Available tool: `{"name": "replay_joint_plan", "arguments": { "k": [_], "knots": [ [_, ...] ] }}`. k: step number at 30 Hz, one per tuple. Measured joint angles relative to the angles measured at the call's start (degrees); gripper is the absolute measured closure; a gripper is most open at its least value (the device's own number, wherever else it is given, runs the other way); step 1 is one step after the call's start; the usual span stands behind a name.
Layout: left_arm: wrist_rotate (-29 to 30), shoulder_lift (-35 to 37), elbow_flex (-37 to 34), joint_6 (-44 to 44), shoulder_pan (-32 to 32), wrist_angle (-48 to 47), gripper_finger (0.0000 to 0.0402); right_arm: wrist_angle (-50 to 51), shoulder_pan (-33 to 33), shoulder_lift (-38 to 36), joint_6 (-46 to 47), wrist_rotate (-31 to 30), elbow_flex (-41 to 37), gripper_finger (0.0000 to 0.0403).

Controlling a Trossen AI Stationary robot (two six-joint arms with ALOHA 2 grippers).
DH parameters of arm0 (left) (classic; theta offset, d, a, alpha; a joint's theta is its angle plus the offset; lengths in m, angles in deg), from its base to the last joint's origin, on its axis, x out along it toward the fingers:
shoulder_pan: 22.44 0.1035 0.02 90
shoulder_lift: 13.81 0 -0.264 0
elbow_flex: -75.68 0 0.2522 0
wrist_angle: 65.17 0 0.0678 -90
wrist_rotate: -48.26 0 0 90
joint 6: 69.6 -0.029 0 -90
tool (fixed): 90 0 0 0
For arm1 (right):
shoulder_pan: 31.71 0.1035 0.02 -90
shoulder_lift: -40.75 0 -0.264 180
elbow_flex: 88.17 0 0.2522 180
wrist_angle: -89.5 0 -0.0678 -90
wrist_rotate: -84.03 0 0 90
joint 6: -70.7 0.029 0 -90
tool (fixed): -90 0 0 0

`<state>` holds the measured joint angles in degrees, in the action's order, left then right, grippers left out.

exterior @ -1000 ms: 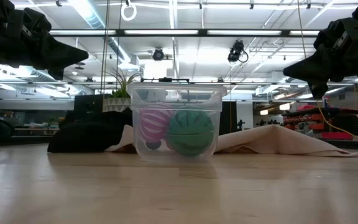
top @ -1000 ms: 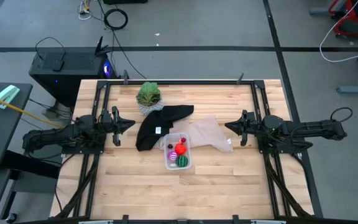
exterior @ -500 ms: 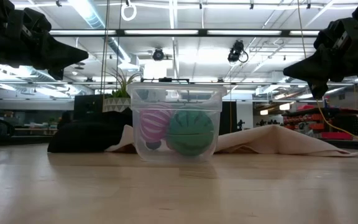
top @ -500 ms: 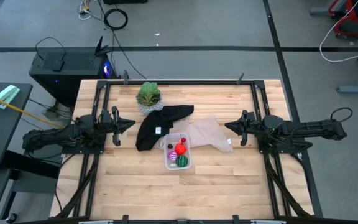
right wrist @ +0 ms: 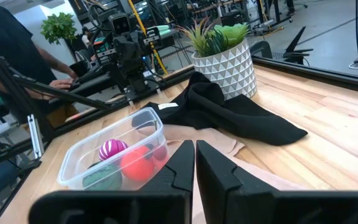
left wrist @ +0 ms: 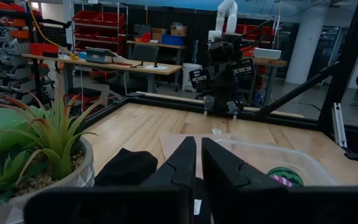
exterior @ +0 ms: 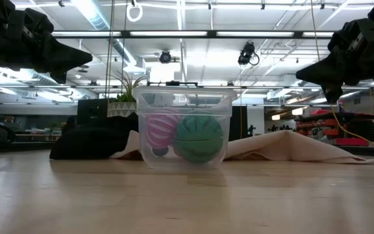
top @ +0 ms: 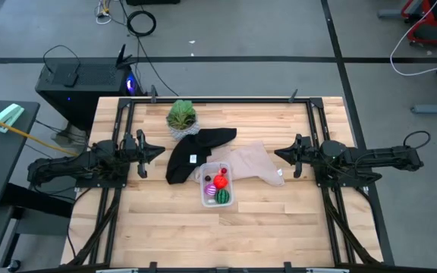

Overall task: Pick and placing Produce into tupperware
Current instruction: Return To Home Position

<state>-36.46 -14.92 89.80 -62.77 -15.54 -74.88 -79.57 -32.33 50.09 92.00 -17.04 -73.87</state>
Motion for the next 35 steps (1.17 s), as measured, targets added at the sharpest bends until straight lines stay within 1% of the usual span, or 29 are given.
{"name": "replay_joint_plan", "arguments": {
  "k": [7, 18, 29, 35],
  "knots": [
    [0.0, 0.0, 0.0, 0.0, 0.0, 0.0, 0.0378, 0.0, 0.0, 0.0, 0.0, 0.0, 0.0, 0.0380],
    [0.0, 0.0, 0.0, 0.0, 0.0, 0.0, 0.0366, 0.0, 0.0, 0.0, 0.0, 0.0, 0.0, 0.0380],
    [0.0, 0.0, 0.0, 0.0, 0.0, 0.0, 0.0378, 0.0, 0.0, 0.0, 0.0, 0.0, 0.0, 0.0380],
    [0.0, 0.0, 0.0, 0.0, 0.0, 0.0, 0.0373, 0.0, 0.0, 0.0, 0.0, 0.0, 0.0, 0.0380]
  ]
}}
